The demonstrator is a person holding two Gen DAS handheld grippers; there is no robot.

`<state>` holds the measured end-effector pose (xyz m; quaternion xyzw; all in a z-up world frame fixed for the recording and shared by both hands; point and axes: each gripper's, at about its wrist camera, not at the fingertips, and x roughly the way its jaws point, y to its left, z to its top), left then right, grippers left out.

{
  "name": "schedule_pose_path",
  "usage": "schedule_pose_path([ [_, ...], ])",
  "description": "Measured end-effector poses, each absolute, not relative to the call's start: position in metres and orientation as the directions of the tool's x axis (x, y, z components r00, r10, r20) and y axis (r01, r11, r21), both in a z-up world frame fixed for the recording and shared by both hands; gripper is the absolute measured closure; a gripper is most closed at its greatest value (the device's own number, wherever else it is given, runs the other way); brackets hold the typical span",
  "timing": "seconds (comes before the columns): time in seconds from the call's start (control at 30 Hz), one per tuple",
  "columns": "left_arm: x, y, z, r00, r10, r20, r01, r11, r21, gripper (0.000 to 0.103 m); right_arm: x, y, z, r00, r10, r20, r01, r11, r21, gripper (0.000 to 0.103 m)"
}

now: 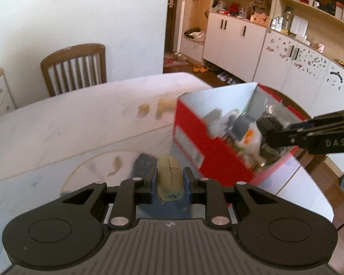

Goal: Organize objects
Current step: 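Carry the beige roll and black bead bag into the red shoebox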

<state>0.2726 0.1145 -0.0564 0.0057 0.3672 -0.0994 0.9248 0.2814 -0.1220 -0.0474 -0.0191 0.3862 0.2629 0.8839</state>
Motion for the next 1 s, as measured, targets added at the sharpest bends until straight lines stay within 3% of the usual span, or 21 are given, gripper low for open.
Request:
schedule_pose_path([
  [0.47, 0.315, 0.026, -0.045, 0.727, -0.202, -0.657, 0.247, 0.969, -0.025, 0.08, 0.309, -0.206, -0.051, 0.587, 0.43, -0.686, -0.433, 0.883, 0.183, 0.073],
  [1.0, 0.365, -0.045, -0.058, 0.69, -0.217, -0.69, 0.292, 0.956, -0.008, 0.08, 0.352, -0.253, -0.071, 0.575, 0.378, -0.726, -0.406, 0.902, 0.148, 0.073],
])
